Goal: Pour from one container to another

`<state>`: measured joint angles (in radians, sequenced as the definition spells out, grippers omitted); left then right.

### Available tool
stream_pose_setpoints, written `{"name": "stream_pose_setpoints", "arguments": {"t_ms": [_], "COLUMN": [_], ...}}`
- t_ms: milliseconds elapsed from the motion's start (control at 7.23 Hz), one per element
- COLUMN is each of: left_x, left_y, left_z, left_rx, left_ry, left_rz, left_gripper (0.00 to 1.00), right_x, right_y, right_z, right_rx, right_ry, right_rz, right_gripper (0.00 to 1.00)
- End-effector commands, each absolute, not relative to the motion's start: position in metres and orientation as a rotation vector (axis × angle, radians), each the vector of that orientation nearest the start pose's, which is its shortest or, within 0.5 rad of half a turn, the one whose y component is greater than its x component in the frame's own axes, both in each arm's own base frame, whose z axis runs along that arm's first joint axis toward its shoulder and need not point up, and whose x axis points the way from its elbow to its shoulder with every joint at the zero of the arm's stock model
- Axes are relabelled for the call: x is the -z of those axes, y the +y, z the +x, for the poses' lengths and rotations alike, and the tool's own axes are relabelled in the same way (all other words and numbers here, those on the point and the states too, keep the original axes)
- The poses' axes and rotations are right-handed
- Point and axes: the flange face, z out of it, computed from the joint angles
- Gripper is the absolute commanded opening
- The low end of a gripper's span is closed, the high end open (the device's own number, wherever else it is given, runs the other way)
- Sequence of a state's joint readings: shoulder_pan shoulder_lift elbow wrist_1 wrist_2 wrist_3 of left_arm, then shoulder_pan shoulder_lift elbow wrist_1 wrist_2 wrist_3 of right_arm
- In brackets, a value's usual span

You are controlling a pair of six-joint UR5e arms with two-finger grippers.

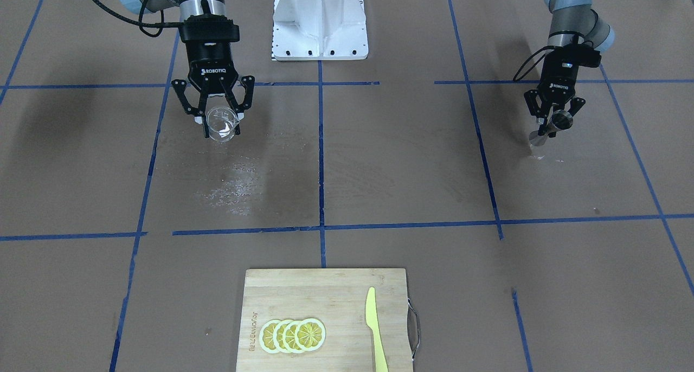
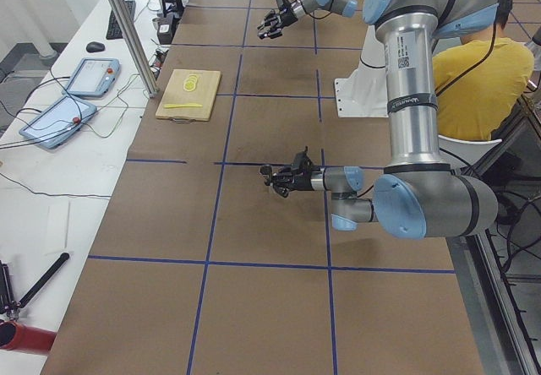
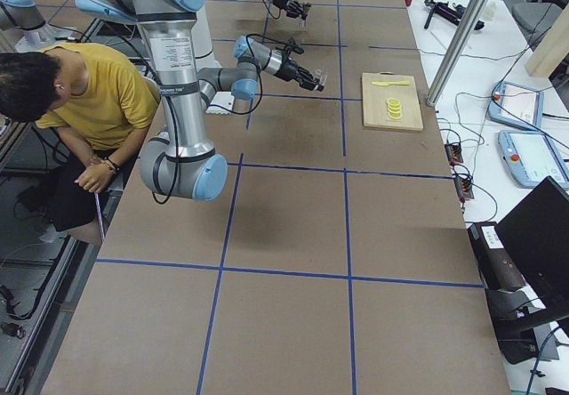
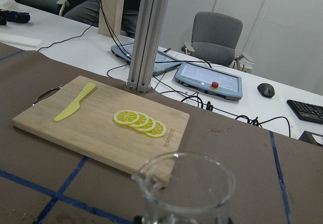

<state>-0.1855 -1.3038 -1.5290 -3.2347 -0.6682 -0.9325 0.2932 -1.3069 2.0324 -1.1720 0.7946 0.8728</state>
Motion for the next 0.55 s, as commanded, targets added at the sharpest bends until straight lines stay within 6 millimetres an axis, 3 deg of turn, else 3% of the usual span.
{"name": "stream_pose_setpoints", "arguments": {"t_ms": [0, 415], "left_x": [-0.6062, -0.6101], "left_y": [-0.2680, -0.2620], "left_z": [0.3006, 0.3092], "left_rx": [0.278, 0.280], "left_ry": [0.852, 0.865], "left_rz": [1.173, 1.157], "left_gripper": [0.00, 0.00], "right_x": [-0.2525, -0.2537], "right_y": [-0.3422, -0.3424], "right_z": [-0.4311, -0.4320], "right_rx": [-0.086, -0.085], "right_ry": [-0.604, -0.602], "right_rz": [1.105, 1.104], "right_gripper": [0.00, 0.00]}}
